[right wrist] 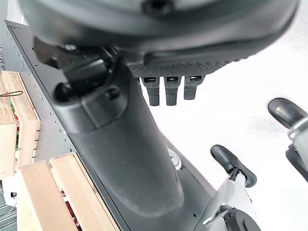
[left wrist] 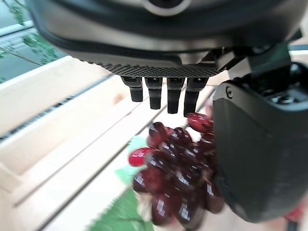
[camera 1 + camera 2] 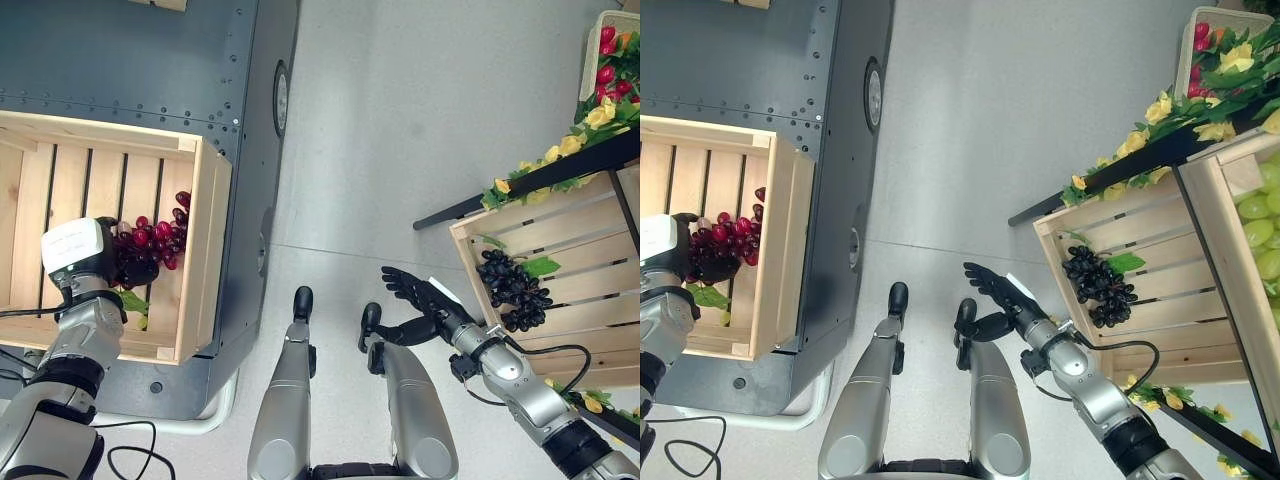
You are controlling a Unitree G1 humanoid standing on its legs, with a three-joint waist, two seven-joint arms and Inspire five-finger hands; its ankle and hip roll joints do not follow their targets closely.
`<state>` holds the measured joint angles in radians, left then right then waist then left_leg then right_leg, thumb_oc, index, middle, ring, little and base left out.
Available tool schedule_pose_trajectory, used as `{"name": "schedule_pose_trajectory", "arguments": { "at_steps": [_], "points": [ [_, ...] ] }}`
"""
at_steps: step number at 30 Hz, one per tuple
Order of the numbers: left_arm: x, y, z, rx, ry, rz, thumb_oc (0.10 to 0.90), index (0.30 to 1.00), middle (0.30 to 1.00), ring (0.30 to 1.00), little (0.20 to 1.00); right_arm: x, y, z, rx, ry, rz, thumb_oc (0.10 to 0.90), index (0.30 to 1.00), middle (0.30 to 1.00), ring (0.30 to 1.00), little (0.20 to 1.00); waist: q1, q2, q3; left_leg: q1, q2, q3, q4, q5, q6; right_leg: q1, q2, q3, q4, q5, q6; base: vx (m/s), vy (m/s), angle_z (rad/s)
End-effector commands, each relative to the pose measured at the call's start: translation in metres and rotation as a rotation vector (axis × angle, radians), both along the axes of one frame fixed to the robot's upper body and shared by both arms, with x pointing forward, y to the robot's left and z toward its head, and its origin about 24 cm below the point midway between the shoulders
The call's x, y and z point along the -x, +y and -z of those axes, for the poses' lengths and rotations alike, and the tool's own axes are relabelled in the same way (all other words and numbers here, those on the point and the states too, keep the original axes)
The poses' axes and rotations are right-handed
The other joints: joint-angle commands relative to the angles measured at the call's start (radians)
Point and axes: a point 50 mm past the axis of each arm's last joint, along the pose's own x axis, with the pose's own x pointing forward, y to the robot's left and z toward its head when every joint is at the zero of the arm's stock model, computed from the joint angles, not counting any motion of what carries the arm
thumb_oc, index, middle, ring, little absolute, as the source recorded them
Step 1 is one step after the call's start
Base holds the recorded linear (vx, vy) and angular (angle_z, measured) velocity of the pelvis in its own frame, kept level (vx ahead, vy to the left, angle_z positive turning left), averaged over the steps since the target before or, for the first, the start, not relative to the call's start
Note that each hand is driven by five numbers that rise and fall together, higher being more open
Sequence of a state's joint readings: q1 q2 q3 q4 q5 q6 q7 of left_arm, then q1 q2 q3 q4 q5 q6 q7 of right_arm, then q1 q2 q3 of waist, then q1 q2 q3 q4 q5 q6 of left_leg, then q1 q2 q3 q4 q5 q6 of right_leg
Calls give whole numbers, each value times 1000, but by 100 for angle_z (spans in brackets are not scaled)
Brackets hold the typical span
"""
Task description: Pick up the fruits from the basket on one side to the basket on the other side
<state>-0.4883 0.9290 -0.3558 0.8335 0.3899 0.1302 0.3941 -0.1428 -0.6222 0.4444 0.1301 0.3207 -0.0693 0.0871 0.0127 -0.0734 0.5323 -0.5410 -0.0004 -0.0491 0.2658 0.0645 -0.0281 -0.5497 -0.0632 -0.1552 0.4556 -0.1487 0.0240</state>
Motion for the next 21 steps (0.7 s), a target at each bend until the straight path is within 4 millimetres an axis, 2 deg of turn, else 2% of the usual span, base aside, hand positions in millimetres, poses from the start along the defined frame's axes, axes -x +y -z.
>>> {"name": "schedule_pose_trajectory", "arguments": {
  "at_steps": [1,10,12,13,21],
  "points": [
    [2,12,-26,-84,-19,27,800,900,900,900,900,2,9,-28,-57,-142,-38,800,900,900,900,900,-17,-3,-12,3,-54,94,63,-100,43,32,75,-5,-7,3,-3,0,0,0],
    [-2,4,-22,-91,17,102,800,900,900,900,900,2,3,-27,-24,-151,-24,800,900,900,900,900,-26,9,-12,9,-56,105,61,-100,42,33,70,-3,-13,5,-1,0,0,0],
    [0,6,-17,-89,40,90,499,448,448,448,448,2,2,-27,-23,-153,-24,800,900,900,900,900,-27,12,-12,13,-56,107,58,-100,43,37,69,-3,-19,8,0,0,0,0],
    [1,6,-15,-87,43,84,408,312,312,312,312,3,2,-27,-22,-152,-24,800,900,900,900,900,-28,12,-12,17,-57,108,56,-101,43,41,68,-3,-20,6,0,0,0,0],
    [3,9,-14,-94,21,44,400,300,300,300,300,1,1,-31,-14,-166,-15,800,900,900,900,900,-27,12,-12,27,-58,112,48,-98,45,46,71,-3,-25,11,2,0,0,0]
  ]
}}
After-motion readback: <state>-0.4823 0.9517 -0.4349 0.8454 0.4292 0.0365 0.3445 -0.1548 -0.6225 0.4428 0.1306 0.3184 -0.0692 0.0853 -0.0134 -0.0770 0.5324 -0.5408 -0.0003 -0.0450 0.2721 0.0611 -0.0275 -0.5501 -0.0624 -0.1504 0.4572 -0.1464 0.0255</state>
